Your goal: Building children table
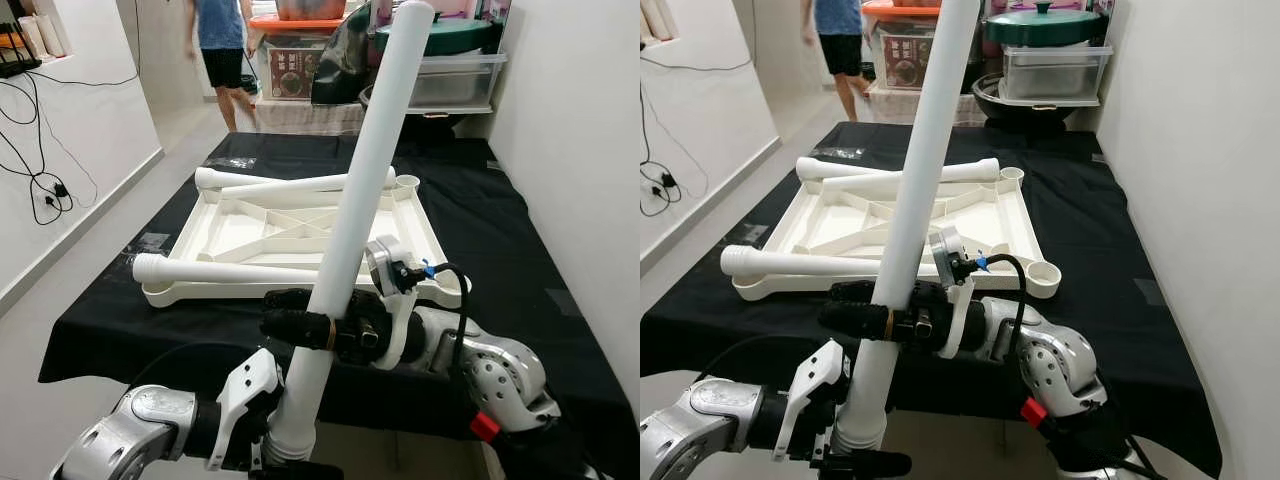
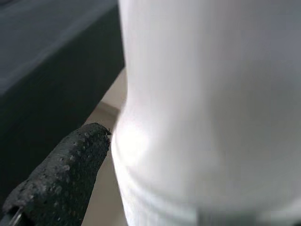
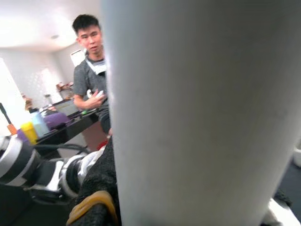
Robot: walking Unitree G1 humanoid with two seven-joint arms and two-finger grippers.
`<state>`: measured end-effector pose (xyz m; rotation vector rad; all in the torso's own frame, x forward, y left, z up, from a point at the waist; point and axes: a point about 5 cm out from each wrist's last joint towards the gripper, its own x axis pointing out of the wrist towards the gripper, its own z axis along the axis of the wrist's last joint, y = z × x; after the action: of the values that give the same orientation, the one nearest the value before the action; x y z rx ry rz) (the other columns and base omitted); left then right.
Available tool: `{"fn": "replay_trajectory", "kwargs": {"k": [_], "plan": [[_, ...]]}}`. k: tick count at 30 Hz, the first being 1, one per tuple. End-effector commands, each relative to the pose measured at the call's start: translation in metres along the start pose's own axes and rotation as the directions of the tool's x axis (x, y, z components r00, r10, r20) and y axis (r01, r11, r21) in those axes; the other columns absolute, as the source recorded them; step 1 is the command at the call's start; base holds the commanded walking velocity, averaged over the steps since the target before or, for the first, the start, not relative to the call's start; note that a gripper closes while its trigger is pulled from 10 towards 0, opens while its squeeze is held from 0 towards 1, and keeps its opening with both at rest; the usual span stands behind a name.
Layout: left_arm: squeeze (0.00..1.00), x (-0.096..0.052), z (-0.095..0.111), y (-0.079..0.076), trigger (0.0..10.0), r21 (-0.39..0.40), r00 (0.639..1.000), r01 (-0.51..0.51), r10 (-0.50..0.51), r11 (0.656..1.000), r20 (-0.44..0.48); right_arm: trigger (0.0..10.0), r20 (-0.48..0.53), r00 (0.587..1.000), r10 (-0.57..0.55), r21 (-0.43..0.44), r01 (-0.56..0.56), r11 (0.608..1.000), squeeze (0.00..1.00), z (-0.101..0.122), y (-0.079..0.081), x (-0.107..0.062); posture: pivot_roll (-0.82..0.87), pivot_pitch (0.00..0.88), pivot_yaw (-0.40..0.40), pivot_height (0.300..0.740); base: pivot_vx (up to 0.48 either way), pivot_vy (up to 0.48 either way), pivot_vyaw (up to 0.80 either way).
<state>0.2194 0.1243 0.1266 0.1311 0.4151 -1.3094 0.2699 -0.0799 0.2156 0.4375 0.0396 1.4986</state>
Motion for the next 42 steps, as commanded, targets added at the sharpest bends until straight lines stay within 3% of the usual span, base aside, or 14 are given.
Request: {"fn": "replay_trajectory", "kwargs": {"k": [1, 8, 13, 16, 19, 22, 23, 24, 25, 26, 28, 29, 31, 42], "plan": [[0.0, -0.005, -0.006, 0.002, 10.0, -0.012, 0.999, -0.039, 0.039, 0.999, -0.014, 0.0, 0.023, 0.999, -0.047, -0.051, 0.048, 0.998, 0.0, 0.009, -0.007, -0.004, 0.03, 0.0, 0.022, 0.74, 0.0, 0.0, 0.0], [0.0, -0.01, -0.013, 0.005, 10.0, -0.01, 0.995, -0.098, 0.097, 0.995, -0.022, 0.0, 0.032, 0.987, -0.156, -0.124, 0.159, 0.979, 0.0, 0.022, -0.024, -0.021, 0.04, 0.0, 0.016, 0.74, 0.0, 0.0, 0.0], [0.0, -0.016, -0.017, 0.016, 10.0, 0.012, 0.972, -0.234, 0.234, 0.972, -0.011, 0.0, 0.067, 0.945, -0.321, -0.216, 0.327, 0.92, 0.0, 0.037, -0.041, -0.042, 0.04, 0.0, 0.01, 0.74, 0.0, 0.0, 0.0], [0.0, -0.014, -0.009, 0.024, 10.0, 0.032, 0.919, -0.39, 0.386, 0.92, 0.083, 0.0, 0.217, 0.837, -0.503, -0.263, 0.546, 0.795, 0.0, 0.058, -0.055, -0.058, 0.04, 0.0, 0.012, 0.74, 0.0, 0.0, 0.0], [0.0, -0.013, -0.003, 0.026, 10.0, 0.034, 0.89, -0.443, 0.435, 0.896, 0.137, 0.0, 0.27, 0.794, -0.545, -0.268, 0.606, 0.749, 0.0, 0.064, -0.058, -0.061, 0.04, 0.0, 0.01, 0.74, 0.0, 0.0, 0.0], [0.0, -0.006, 0.013, 0.03, 10.0, -0.018, 0.793, -0.573, 0.559, 0.819, 0.243, 0.0, 0.36, 0.693, -0.624, -0.298, 0.72, 0.627, 0.0, 0.073, -0.061, -0.066, 0.04, 0.0, 0.012, 0.74, 0.0, 0.0, 0.0], [0.0, -0.006, 0.013, 0.03, 10.0, -0.018, 0.793, -0.573, 0.559, 0.819, 0.243, 0.0, 0.36, 0.693, -0.624, -0.298, 0.72, 0.627, 0.0, 0.073, -0.061, -0.066, 0.04, 0.0, 0.012, 0.74, 0.0, 0.0, 0.0], [0.0, -0.004, 0.022, 0.031, 10.0, -0.038, 0.74, -0.624, 0.606, 0.781, 0.293, 4.3, 0.387, 0.663, -0.641, -0.31, 0.748, 0.587, 0.0, 0.074, -0.061, -0.065, 0.04, 0.0, 0.011, 0.74, 0.0, 0.0, 0.0], [0.0, -0.001, 0.03, 0.031, 10.0, -0.09, 0.667, -0.68, 0.665, 0.728, 0.335, 10.0, 0.408, 0.628, -0.662, -0.315, 0.778, 0.544, 0.0, 0.073, -0.061, -0.064, 0.04, 0.0, 0.006, 0.74, 0.0, 0.0, 0.0], [0.0, -0.001, 0.03, 0.031, 10.0, -0.09, 0.667, -0.68, 0.665, 0.728, 0.335, 10.0, 0.408, 0.628, -0.662, -0.315, 0.778, 0.544, 0.0, 0.073, -0.061, -0.064, 0.04, 0.0, 0.006, 0.74, 0.0, 0.0, 0.0], [0.0, 0.002, 0.043, 0.031, 10.0, -0.132, 0.549, -0.762, 0.741, 0.634, 0.387, 10.0, 0.463, 0.559, -0.688, -0.3, 0.829, 0.472, 0.0, 0.071, -0.062, -0.062, 0.04, 0.0, 0.007, 0.74, 0.0, 0.0, 0.0], [0.0, 0.002, 0.043, 0.031, 10.0, -0.132, 0.549, -0.762, 0.741, 0.634, 0.387, 10.0, 0.463, 0.559, -0.688, -0.3, 0.829, 0.472, 0.0, 0.071, -0.062, -0.062, 0.04, 0.0, 0.007, 0.74, 0.0, 0.0, 0.0], [0.0, 0.003, 0.044, 0.03, 10.0, -0.164, 0.511, -0.781, 0.767, 0.603, 0.388, 10.0, 0.488, 0.523, -0.698, -0.349, 0.851, 0.393, 0.0, 0.072, -0.063, -0.062, 0.05, 0.0, 0.002, 0.74, 0.0, 0.0, 0.0], [0.0, 0.014, 0.037, 0.024, 10.0, -0.167, 0.529, -0.766, 0.756, 0.621, 0.386, 10.0, 0.512, 0.46, -0.725, -0.306, 0.887, 0.347, 0.0, 0.066, -0.071, -0.06, 0.05, 0.0, -0.007, 0.74, 0.0, -0.098, 0.0]]}}
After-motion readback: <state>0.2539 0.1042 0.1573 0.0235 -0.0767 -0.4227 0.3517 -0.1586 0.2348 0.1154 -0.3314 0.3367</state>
